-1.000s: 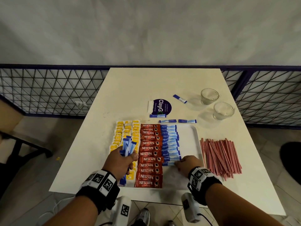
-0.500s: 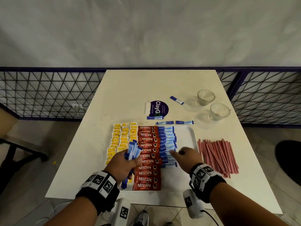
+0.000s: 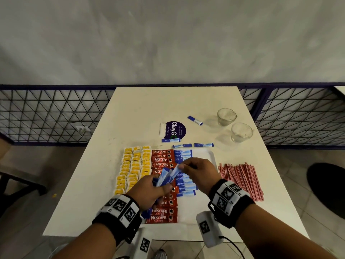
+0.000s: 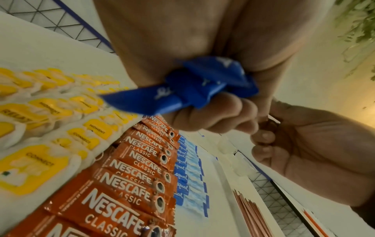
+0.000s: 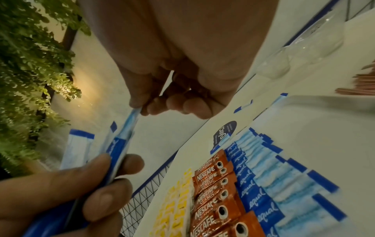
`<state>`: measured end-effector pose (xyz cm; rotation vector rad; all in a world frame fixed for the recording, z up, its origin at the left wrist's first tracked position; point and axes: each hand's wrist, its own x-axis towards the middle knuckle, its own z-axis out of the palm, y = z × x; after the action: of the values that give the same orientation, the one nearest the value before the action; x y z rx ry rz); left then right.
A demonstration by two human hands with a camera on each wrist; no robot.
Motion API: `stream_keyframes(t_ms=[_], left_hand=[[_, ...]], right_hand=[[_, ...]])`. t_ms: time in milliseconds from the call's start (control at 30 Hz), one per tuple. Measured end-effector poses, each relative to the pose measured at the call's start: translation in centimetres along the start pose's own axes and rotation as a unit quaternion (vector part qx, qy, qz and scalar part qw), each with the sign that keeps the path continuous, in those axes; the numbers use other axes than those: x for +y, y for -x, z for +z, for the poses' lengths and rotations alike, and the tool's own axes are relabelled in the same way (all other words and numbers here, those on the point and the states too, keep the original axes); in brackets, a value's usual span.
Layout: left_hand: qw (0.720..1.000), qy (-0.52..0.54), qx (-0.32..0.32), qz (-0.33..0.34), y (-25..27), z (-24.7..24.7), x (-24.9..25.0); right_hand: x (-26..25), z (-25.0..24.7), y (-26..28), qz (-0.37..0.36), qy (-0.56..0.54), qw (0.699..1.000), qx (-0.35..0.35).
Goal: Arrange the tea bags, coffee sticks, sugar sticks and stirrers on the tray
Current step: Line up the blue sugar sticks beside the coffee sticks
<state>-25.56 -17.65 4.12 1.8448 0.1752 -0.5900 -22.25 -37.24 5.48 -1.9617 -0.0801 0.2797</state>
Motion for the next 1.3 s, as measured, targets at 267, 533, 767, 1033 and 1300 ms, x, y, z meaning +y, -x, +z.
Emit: stream_keyframes(t_ms=[267, 533, 767, 1033, 1300], left_hand=[[0.992, 0.078, 0.087, 0.041, -0.1, 1.0, 0.6], [0.987, -0.039, 0.154, 0.016, -0.4, 1.2, -1.2], [0.976, -0.139, 0.165, -0.011, -0.4, 1.5, -3.2], [0.982, -0.11, 0.153, -0.015, 0.1, 0.5, -4.4], [0.985, -0.097, 0.145, -0.007, 0.1, -0.4, -5.1]], right_hand=[[0.4, -0.7, 0.5, 0.036, -0.025, 0.999, -0.018], [1.8, -0.8, 1.1, 0.05, 0.066, 0.997, 0.008], [5.4, 1.3, 2.5, 0.07, 0.371, 0.906, -0.194], [7.5, 4.4, 2.4, 0.095, 0.437, 0.866, -0.225], [6.7, 5.3, 1.9, 0.077, 0.443, 0.856, -0.255]])
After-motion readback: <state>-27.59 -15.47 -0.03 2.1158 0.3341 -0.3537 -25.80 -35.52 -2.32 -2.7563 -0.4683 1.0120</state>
